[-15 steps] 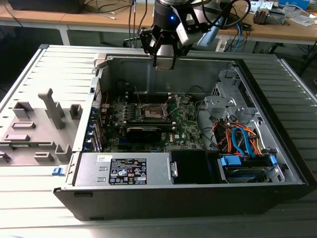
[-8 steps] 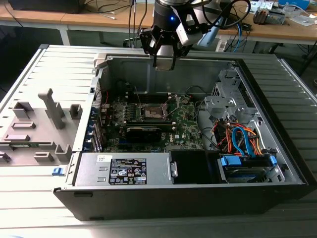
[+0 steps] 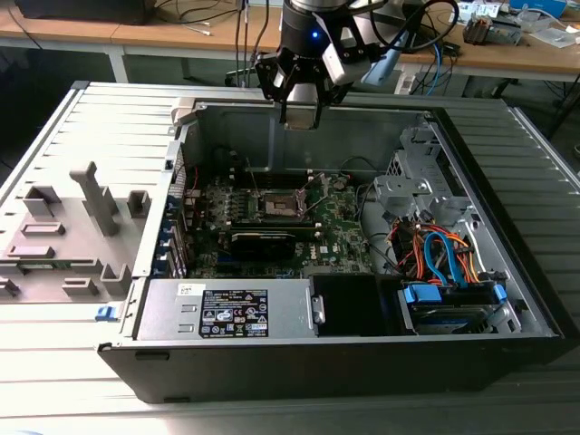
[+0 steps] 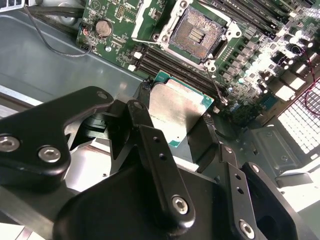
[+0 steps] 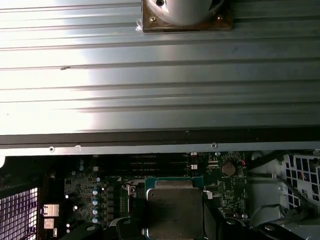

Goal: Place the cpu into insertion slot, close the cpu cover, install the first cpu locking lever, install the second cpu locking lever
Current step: 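Place the cpu into insertion slot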

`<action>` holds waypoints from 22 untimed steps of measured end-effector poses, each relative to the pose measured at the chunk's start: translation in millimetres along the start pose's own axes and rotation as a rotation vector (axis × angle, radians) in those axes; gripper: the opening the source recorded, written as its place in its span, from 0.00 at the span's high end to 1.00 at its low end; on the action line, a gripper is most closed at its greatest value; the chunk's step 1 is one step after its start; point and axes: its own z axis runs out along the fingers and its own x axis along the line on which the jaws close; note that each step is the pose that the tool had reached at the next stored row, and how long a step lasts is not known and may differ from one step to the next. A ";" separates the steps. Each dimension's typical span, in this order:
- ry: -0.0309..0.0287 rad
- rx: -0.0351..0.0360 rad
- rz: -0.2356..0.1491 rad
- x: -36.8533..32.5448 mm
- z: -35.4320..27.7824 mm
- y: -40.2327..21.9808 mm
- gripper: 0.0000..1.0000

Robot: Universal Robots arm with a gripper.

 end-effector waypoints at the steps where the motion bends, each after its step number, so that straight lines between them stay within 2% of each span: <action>1: 0.0000 0.0000 0.000 0.0 0.1 -0.1 0.45; 22: 0.0000 0.0000 0.000 -0.1 2.2 -3.7 0.45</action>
